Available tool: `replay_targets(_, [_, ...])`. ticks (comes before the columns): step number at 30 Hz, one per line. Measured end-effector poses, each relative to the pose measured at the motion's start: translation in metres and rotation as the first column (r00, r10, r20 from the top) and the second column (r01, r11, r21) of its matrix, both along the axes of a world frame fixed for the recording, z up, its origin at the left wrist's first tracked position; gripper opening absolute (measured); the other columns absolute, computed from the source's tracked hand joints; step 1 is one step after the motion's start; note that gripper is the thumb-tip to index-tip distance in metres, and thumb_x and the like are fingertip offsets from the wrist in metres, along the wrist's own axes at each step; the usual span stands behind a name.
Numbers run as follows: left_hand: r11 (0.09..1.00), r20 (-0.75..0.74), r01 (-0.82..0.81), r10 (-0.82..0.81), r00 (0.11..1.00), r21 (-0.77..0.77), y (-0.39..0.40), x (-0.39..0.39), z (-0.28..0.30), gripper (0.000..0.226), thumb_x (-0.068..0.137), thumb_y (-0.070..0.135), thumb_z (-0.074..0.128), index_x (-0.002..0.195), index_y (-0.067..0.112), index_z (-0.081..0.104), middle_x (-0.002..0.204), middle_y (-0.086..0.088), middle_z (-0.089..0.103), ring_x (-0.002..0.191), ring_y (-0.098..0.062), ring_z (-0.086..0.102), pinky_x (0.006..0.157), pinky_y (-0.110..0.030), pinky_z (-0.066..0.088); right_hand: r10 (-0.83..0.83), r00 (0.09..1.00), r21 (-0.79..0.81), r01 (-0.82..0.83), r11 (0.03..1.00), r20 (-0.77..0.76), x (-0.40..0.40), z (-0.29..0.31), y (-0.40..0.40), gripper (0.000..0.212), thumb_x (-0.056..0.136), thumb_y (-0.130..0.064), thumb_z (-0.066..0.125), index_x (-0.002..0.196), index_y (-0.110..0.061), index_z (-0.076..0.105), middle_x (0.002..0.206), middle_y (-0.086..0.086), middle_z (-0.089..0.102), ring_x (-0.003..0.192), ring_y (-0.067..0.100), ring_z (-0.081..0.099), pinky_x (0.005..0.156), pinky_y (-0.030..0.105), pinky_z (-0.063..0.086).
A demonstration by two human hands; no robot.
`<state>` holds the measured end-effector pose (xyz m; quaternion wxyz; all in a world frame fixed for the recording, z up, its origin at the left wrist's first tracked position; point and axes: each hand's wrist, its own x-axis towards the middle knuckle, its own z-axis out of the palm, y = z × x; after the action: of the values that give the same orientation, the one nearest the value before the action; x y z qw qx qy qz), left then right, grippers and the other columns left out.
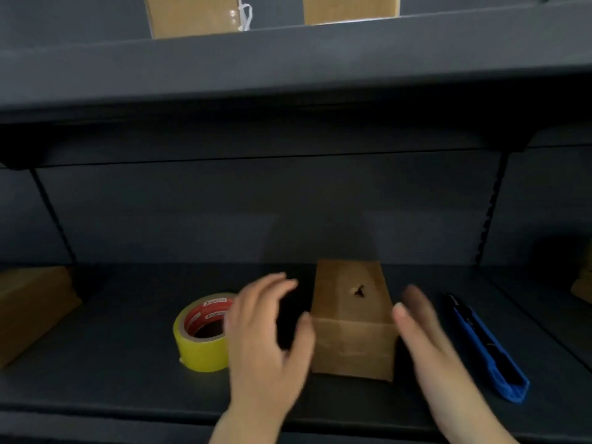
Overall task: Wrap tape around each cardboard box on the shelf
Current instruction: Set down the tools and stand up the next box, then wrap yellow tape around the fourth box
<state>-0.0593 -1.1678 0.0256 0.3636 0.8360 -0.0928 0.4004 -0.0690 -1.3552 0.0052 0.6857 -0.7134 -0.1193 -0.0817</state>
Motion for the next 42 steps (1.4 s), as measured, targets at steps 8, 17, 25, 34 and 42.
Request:
replay_targets(8, [0.735, -0.344, -0.349, 0.611, 0.713, 0.582, 0.063, 0.027, -0.018, 0.054, 0.074, 0.07, 0.047, 0.105, 0.028, 0.062, 0.096, 0.007, 0.068, 0.09, -0.015, 0.061, 0.093, -0.038, 0.035, -0.198, 0.917, -0.333, 0.317, 0.888, 0.346, 0.033, 0.002, -0.008, 0.046, 0.077, -0.07, 0.043, 0.12, -0.055, 0.04, 0.13, -0.029, 0.04, 0.125, -0.01, 0.031, 0.096, 0.019, 0.03])
replay_targets(17, [0.752, -0.147, -0.243, 0.411, 0.9, 0.612, 0.075, 0.02, -0.03, 0.032, 0.054, 0.042, 0.085, 0.053, 0.017, 0.063, 0.043, 0.002, 0.059, 0.04, -0.019, 0.057, 0.069, -0.036, 0.048, 0.005, 0.863, -0.759, 0.442, 0.479, 0.506, 0.034, 0.008, 0.004, 0.061, 0.089, -0.064, 0.016, 0.12, -0.031, 0.058, 0.122, -0.009, 0.058, 0.115, 0.019, 0.052, 0.097, 0.044, 0.034])
replay_targets(25, [0.872, 0.296, -0.258, 0.138, 0.945, 0.416, 0.06, -0.017, 0.002, 0.048, 0.084, 0.054, 0.048, 0.054, 0.018, 0.061, 0.049, 0.009, 0.06, 0.047, -0.008, 0.058, 0.076, -0.029, 0.037, 0.011, 0.942, -0.308, 0.099, 0.946, 0.336, 0.035, 0.03, 0.007, 0.061, 0.064, -0.079, 0.048, 0.118, -0.05, 0.05, 0.119, -0.033, 0.053, 0.114, -0.01, 0.046, 0.093, 0.024, 0.038])
replay_targets(34, [0.927, 0.435, -0.081, -0.093, 0.896, 0.366, 0.016, -0.043, 0.028, 0.047, 0.079, 0.049, 0.059, 0.046, 0.016, 0.061, 0.045, 0.009, 0.06, 0.044, -0.006, 0.058, 0.072, -0.029, 0.042, 0.404, 0.878, -0.172, -0.37, 0.913, 0.255, 0.026, 0.084, 0.026, 0.042, 0.072, -0.038, 0.074, 0.108, -0.017, 0.068, 0.105, 0.0, 0.07, 0.1, 0.012, 0.064, 0.081, 0.021, 0.051])
replay_targets(42, [0.924, 0.007, 0.383, -0.383, 0.924, 0.002, -0.003, -0.048, 0.037, 0.04, 0.079, 0.063, 0.05, 0.073, 0.025, 0.058, 0.051, 0.003, 0.054, 0.05, -0.005, 0.053, 0.047, -0.015, 0.041, 0.17, 0.931, -0.138, -0.132, 0.982, 0.322, 0.024, 0.107, 0.023, 0.012, 0.067, -0.029, 0.068, 0.066, -0.019, 0.072, 0.069, 0.002, 0.07, 0.068, 0.011, 0.065, 0.064, 0.02, 0.053])
